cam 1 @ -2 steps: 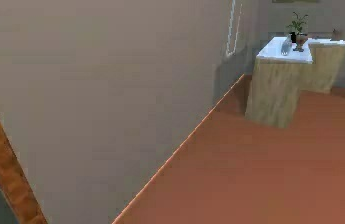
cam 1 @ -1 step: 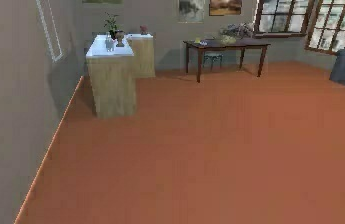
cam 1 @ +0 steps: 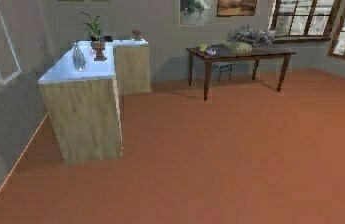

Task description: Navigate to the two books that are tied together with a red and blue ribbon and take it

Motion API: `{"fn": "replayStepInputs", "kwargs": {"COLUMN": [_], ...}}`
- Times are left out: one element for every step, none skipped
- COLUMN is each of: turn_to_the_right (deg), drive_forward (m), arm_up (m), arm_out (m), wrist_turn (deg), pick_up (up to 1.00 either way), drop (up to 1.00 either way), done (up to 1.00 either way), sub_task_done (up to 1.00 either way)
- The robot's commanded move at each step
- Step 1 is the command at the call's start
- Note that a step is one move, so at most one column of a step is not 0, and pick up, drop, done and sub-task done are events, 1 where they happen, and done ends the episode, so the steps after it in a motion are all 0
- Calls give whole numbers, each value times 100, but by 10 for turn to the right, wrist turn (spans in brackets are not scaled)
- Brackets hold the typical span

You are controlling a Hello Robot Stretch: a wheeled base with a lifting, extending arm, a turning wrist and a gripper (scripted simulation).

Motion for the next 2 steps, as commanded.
{"fn": "replayStepInputs", "kwargs": {"turn_to_the_right": [0, 30], "drive_forward": [100, 0], "arm_up": [0, 0], "arm_out": [0, 0], "wrist_turn": [0, 0], "pick_up": [0, 0], "drop": [0, 0], "done": [0, 0], "sub_task_done": [0, 0]}}
